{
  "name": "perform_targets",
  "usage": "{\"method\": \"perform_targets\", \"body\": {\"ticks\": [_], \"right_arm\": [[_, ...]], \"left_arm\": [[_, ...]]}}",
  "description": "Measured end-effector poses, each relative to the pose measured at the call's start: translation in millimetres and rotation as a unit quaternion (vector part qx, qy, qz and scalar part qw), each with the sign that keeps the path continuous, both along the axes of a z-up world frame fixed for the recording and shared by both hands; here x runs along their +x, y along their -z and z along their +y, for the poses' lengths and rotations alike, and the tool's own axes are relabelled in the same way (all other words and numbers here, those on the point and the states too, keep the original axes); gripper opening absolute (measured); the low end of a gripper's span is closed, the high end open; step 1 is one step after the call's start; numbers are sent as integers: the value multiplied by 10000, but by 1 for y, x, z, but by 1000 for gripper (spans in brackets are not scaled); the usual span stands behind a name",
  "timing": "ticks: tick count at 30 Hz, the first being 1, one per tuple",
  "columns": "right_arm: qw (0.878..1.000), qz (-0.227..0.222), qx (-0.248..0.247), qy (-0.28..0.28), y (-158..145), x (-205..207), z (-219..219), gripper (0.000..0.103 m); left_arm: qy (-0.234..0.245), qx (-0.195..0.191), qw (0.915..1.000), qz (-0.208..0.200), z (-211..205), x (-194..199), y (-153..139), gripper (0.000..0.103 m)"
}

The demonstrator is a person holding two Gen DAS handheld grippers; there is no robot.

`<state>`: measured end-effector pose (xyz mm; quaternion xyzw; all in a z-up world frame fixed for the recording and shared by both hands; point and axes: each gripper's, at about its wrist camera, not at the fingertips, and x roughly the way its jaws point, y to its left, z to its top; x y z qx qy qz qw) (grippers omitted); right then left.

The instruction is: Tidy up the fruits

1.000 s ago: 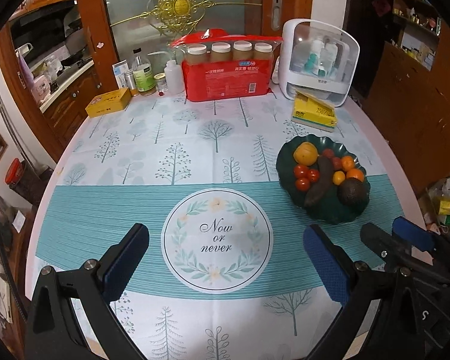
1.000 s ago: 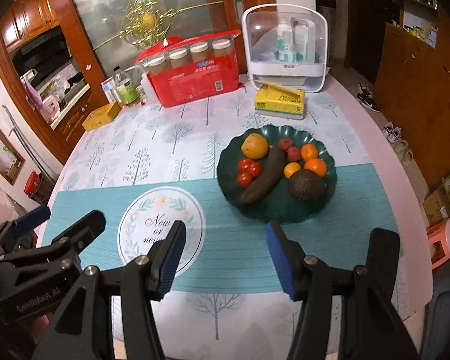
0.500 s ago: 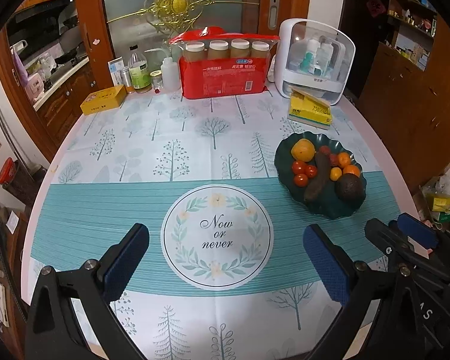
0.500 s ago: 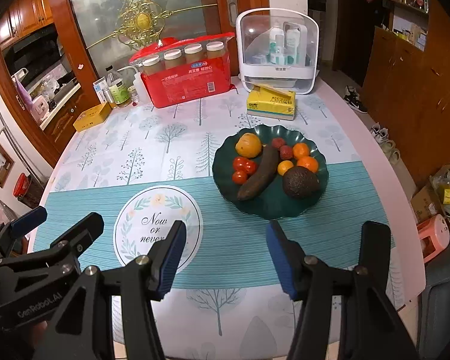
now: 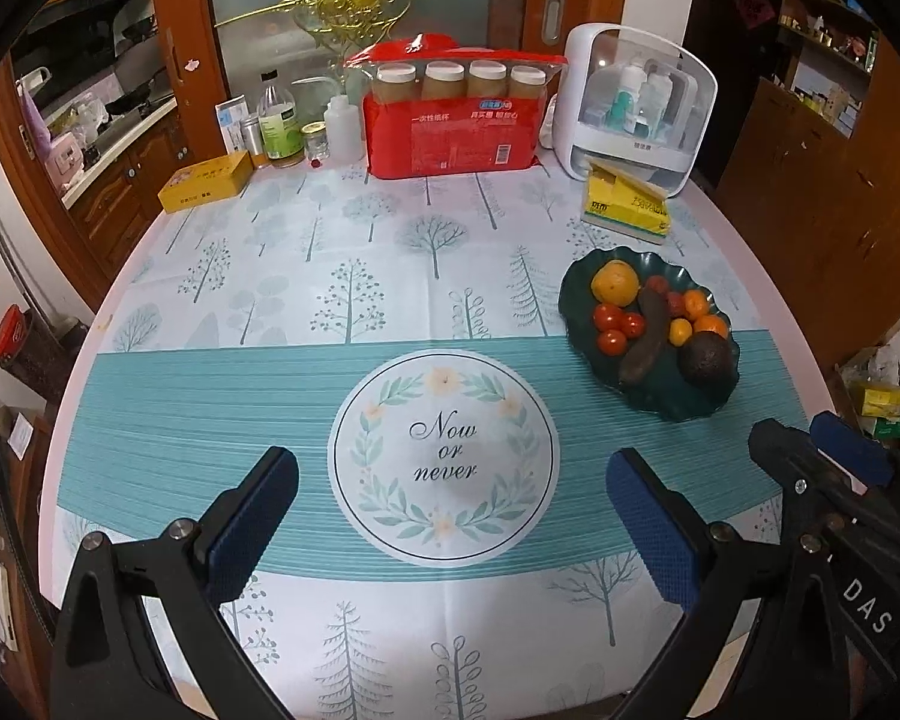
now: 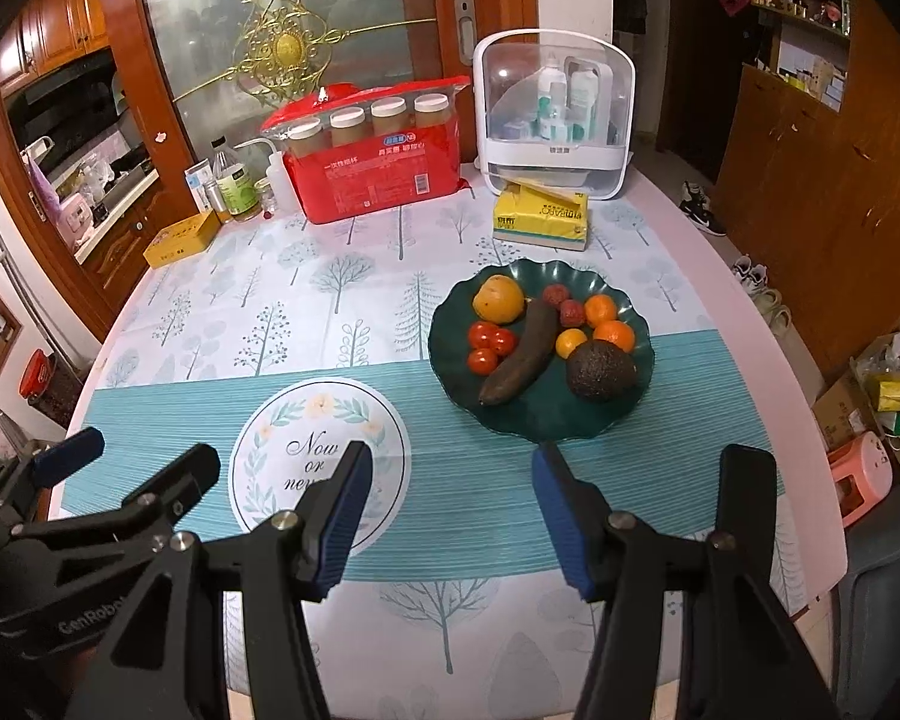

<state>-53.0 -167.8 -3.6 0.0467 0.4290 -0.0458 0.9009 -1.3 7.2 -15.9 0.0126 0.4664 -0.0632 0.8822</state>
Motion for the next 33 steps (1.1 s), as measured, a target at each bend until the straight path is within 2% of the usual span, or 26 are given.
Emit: {"method": "perform_targets", "body": {"ticks": [33], "right_arm": [[9997, 175, -51, 144, 15, 4, 19, 56]], "left_arm": [[77, -13, 10000, 22, 13, 0, 10, 102]]}}
